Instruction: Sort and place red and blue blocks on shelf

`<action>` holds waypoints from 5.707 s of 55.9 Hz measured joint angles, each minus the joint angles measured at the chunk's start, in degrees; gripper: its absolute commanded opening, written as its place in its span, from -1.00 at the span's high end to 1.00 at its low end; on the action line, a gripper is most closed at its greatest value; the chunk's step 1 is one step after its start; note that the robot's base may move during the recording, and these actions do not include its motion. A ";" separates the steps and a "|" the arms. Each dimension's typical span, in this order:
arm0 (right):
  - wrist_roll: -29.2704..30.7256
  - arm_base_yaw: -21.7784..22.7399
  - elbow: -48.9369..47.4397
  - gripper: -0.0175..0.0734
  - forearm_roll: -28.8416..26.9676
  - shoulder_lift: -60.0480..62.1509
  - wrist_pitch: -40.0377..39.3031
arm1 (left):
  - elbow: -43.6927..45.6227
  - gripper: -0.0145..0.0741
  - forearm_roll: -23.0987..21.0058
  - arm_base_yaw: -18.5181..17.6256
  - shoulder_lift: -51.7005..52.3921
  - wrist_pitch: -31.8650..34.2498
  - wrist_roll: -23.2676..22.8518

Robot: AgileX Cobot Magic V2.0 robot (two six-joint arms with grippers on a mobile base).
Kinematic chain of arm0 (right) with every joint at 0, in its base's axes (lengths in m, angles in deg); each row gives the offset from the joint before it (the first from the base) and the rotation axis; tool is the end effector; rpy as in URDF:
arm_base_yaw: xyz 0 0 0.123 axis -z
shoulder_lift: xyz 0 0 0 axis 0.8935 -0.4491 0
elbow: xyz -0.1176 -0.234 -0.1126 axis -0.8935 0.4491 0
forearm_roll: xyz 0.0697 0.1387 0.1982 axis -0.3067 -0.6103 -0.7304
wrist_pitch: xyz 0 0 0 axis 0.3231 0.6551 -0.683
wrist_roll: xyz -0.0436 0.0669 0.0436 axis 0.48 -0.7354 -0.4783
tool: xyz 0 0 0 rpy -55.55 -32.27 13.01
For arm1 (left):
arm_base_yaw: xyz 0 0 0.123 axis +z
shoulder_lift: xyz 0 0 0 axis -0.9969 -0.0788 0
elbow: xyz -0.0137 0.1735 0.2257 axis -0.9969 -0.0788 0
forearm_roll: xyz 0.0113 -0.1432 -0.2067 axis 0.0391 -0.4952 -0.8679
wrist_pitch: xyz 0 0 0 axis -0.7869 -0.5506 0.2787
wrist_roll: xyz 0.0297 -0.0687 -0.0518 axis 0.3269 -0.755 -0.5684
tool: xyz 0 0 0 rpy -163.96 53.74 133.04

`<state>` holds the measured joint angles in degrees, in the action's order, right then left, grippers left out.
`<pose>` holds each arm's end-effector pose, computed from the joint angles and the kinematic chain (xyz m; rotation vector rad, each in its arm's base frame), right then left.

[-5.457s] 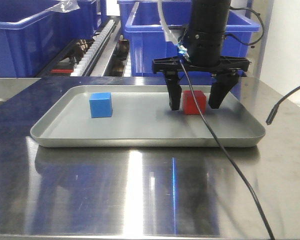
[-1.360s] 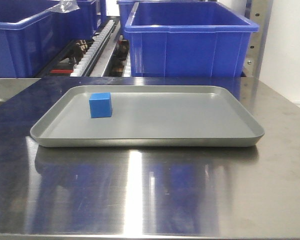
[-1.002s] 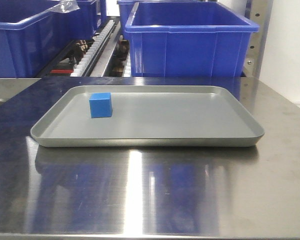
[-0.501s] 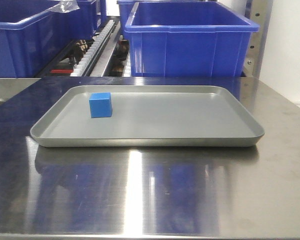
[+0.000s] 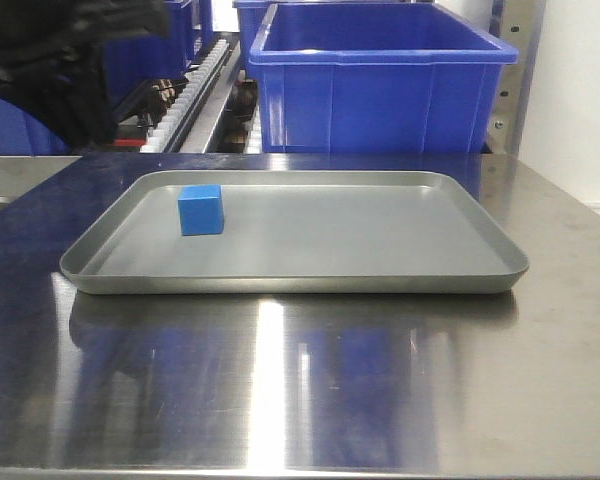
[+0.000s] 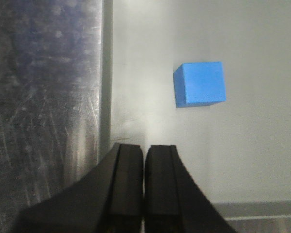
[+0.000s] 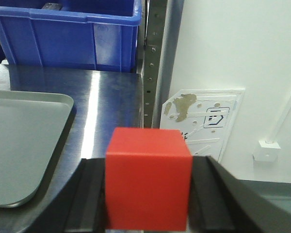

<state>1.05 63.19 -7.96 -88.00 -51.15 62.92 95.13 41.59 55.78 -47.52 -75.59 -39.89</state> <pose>0.0865 -0.0005 0.2790 -0.0149 1.7419 -0.0195 0.3033 -0.1630 0.2923 0.0400 2.6206 -0.2247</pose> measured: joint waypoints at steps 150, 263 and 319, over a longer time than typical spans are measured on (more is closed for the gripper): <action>0.45 0.00 0.00 -0.23 0.10 0.00 0.09 | 21.55 0.13 -0.01 -1.87 -17.09 -8.77 -2.98; 0.45 0.00 0.00 -0.23 0.10 0.00 0.09 | -55.91 0.14 -18.17 22.16 75.00 38.85 37.91; 0.45 0.00 0.00 -0.23 0.10 0.00 0.09 | -55.91 0.14 -18.70 26.61 75.00 38.85 37.91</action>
<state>1.50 63.19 -7.96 -87.90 -51.15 63.01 39.22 22.89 82.39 27.48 -36.74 -1.98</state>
